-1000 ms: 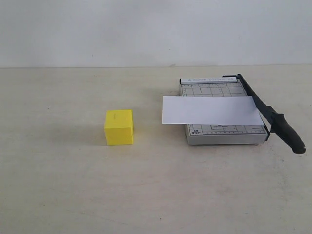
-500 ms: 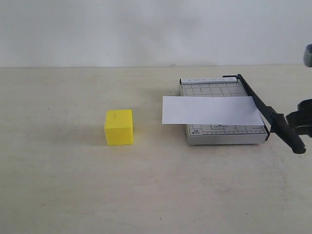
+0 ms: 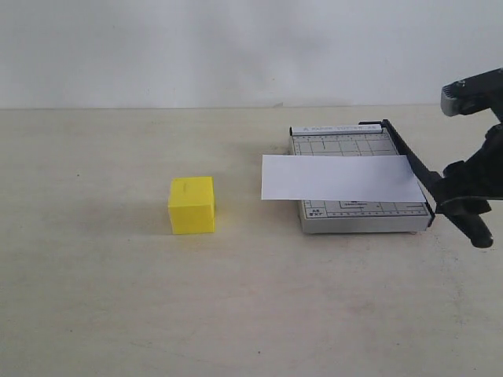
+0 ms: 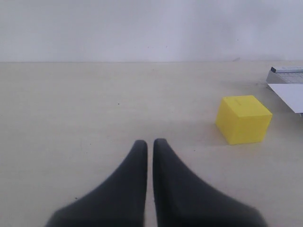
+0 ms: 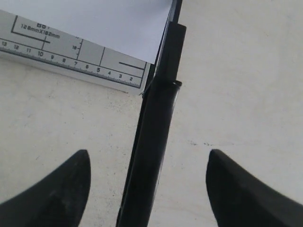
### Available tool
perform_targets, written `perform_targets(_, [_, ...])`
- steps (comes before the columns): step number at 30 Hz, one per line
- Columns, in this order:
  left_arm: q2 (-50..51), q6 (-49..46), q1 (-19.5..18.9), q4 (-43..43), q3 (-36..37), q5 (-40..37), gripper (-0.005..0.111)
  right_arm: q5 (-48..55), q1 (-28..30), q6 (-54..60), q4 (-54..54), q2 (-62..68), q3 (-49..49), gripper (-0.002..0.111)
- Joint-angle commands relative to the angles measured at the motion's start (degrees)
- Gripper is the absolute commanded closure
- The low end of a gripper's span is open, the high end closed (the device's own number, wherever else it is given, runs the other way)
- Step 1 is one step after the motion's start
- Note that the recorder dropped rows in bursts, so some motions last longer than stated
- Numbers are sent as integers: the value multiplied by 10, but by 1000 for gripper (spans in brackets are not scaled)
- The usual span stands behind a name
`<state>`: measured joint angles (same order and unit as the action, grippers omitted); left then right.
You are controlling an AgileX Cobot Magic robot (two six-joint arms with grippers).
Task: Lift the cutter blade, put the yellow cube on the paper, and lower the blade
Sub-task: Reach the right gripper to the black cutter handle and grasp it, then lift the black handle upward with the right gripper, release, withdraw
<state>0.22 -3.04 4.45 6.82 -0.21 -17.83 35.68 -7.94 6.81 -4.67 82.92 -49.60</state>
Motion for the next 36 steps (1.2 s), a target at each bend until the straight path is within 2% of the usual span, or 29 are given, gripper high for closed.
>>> perform_targets(1, [-2, 0, -2, -3, 2, 7, 102, -18, 0, 3, 1, 29, -3, 42])
perform_targets(13, [-2, 0, -2, -3, 2, 7, 102, -33, 0, 5, 0, 98, -3, 44])
perform_targets(16, [-2, 0, -2, -3, 2, 7, 102, -35, 0, 5, 0, 98, -3, 61])
perform_targets(21, [-2, 0, -2, -3, 2, 7, 102, -35, 0, -9, 0, 96, -3, 109])
perform_targets(26, [-2, 0, -2, -3, 2, 8, 102, -48, 0, -14, 1, 71, -9, 108])
perform_targets(36, [-2, 0, -2, -3, 2, 8, 102, -57, 0, -13, 1, 2, -87, 108])
